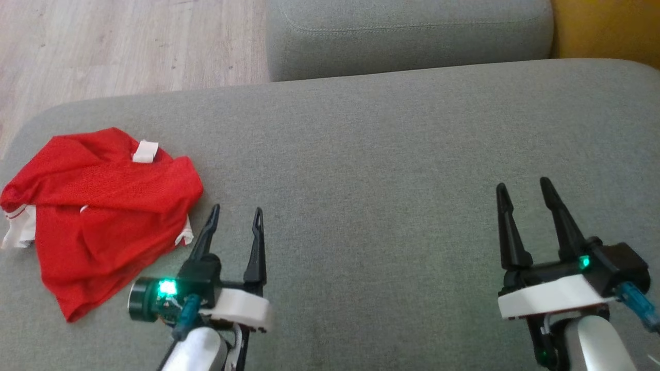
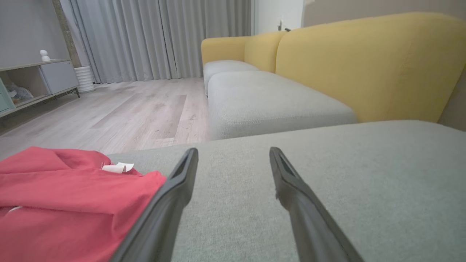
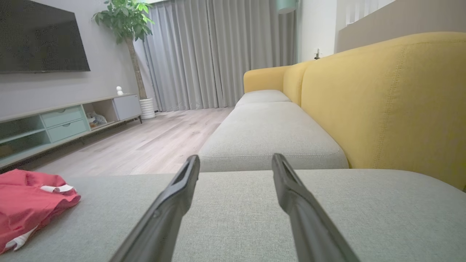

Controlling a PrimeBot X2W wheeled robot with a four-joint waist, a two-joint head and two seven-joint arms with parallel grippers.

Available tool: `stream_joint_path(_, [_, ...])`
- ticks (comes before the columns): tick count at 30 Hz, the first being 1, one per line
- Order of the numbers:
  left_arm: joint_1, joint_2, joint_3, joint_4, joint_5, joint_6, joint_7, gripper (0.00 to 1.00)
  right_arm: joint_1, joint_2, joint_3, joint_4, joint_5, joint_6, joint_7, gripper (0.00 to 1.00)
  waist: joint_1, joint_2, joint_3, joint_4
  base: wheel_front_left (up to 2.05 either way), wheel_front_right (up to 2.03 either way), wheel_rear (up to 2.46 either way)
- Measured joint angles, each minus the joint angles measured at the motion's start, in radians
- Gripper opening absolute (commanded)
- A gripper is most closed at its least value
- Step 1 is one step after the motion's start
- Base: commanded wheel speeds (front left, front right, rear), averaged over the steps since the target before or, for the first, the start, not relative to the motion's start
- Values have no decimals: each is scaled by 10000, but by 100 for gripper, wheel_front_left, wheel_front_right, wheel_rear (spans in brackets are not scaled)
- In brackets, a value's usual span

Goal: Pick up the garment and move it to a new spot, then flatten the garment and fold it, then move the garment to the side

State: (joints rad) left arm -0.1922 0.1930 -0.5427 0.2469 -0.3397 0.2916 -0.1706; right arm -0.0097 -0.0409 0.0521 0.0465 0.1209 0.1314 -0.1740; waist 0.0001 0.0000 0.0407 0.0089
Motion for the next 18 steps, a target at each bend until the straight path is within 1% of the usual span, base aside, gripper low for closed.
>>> stream_joint_path(2, [9,-88,169,-313,-284,0,-96,100,1,0,-54,-6,171,0,-69,100,0,0,14,2,0,0,0])
stream_joint_path(6, [125,-290,675,-825,-535,-119,-224,100,7,-6,-309,153,972,0,-207,100,0,0,25,20,0,0,0])
stream_joint_path(9, [443,-504,1143,-936,-564,-418,-332,100,29,-4,-341,395,1409,0,-286,100,0,0,30,46,0,0,0])
stream_joint_path(14, [961,-803,1699,-832,-209,-1022,-435,100,37,-6,-290,679,1045,0,-389,100,-1,0,15,48,0,0,0])
stream_joint_path(18, [998,-986,1948,-748,487,-1323,-539,100,38,-6,-234,738,671,0,-556,100,-1,0,-4,40,0,0,0])
